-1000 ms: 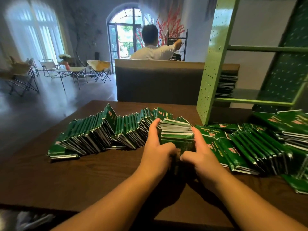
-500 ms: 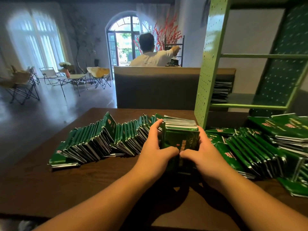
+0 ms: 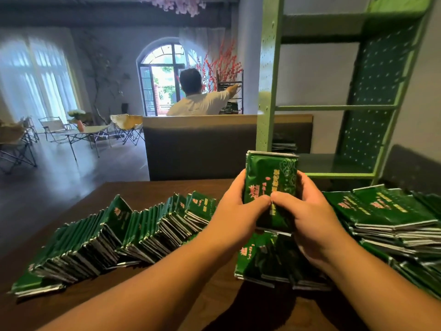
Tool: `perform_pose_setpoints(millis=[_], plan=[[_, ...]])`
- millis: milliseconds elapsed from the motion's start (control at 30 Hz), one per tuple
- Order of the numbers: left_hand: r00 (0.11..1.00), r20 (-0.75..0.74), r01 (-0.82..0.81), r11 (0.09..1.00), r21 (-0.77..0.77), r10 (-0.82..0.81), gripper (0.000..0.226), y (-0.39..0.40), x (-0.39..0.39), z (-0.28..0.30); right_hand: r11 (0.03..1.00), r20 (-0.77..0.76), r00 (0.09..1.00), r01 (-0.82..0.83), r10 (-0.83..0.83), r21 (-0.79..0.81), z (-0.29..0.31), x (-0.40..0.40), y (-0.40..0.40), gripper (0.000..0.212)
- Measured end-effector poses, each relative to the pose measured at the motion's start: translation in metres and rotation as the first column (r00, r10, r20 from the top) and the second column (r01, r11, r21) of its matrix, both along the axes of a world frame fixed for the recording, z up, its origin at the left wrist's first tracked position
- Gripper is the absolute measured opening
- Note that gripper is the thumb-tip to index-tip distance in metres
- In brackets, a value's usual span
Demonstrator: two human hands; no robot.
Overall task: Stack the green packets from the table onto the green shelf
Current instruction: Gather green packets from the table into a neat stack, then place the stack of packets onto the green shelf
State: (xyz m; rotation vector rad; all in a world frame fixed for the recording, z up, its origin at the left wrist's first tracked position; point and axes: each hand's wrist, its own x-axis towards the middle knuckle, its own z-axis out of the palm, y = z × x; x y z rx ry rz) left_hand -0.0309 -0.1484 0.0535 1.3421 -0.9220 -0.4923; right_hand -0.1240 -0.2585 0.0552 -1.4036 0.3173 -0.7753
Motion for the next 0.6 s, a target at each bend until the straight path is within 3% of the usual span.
perform_pose_setpoints(millis=[100, 333, 500, 600], plan=[[0.999, -0.043, 0.018, 1.0, 0.011, -0.017, 0.036, -0.029, -0.006, 0.012, 0.999, -0.016, 1.0, 0.017, -0.016, 0.043, 0.013, -0.006, -0.025, 0.035], [0.988, -0.133, 0.091, 0.994, 0.057, -0.083, 0.022, -0.089, -0.014, 0.04, 0.981, -0.054, 0.986, 0.16, -0.155, 0.11, 0.038, -0.008, -0.083, 0.044], [0.969, -0.233, 0.104, 0.991, 0.082, -0.082, 0.051, -0.113, -0.01, 0.046, 0.948, -0.067, 0.976, 0.218, -0.208, 0.233, 0.054, -0.005, -0.121, 0.027], [0.966, -0.25, 0.089, 0.992, 0.087, -0.065, 0.054, -0.121, -0.005, 0.046, 0.933, -0.125, 0.959, 0.279, -0.256, 0.229, 0.06, 0.0, -0.14, 0.033]])
